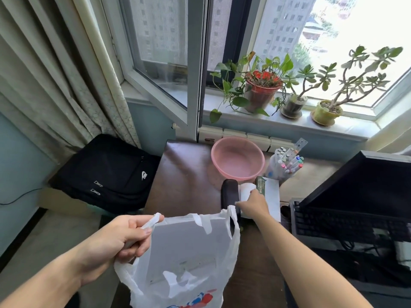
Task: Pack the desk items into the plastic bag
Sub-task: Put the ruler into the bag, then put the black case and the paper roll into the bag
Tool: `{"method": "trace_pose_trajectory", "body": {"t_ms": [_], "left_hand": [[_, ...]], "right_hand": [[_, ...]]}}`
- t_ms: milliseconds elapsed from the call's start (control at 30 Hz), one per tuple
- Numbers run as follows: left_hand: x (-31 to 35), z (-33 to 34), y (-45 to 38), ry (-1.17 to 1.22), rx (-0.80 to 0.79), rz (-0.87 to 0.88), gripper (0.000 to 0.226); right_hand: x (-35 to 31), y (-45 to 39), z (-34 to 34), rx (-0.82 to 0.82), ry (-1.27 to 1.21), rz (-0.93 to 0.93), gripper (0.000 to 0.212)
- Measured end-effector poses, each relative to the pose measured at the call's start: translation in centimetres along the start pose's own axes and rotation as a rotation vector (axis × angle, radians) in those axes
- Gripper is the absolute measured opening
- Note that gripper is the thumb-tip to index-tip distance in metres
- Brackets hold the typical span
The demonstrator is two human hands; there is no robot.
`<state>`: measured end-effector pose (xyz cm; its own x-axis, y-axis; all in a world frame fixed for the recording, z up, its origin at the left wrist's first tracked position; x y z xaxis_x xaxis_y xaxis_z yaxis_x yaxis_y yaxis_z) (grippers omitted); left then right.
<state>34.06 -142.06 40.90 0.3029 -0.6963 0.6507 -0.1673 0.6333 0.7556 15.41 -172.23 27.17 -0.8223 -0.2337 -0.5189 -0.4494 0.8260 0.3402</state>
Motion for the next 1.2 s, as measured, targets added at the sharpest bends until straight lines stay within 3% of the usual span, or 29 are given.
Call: {"method": "trace_pose_trajectory", "body": {"t_ms": [267,400,633,800,1067,1133,1200], "left_hand": [[0.4,-0.5,-0.3,-0.033,0.026,-0.045,0.039],[0.1,-0.9,-0.6,-0.011,0.039,-0.074,0.041],[0.5,-1.1,-0.8,-0.004,0.044,-0.083,0.042],[0.6,-1.1,-1.0,0.006,0.038,-0.073,0.041],[0.4,-0.8,-0.9,-0.011,0.023,-0.045,0.038],[0.2,-0.6,-0.6,-0.026,0.006,-0.031,0.039],[0.0,-0.4,-0.3,-0.041,0.0,-0.018,0.041]], "right_hand": [[-0.9,-1.8,2.7,0.061,0.213,0.15,0.105],[-1.4,-2.7,3.8,0.035,0.327,0.135,0.109],[-1.0,-3.6,5.5,-0.009,0.262,0.175,0.115],[-0.9,-3.7,5.3,-0.01,0.227,0.162,0.093],[0.8,-1.6,3.8,-0.095,0.211,-0.018,0.083],[0.7,-0.8,3.2,-0.054,0.106,-0.053,0.079],[0.0,0.0,1.5,0.051,-0.038,-0.108,0.061]]}}
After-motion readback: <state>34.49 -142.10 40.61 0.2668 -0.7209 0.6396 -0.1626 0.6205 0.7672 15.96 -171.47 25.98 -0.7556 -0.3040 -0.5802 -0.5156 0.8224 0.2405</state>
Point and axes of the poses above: each hand's wrist, its own y-axis away from the middle knuckle, its own z-axis out of the palm, x = y × z, the point moved 5 cm from there along -y, towards the middle knuckle, and after that the axes turned 15 degrees about -z, right-handed, at the moved point
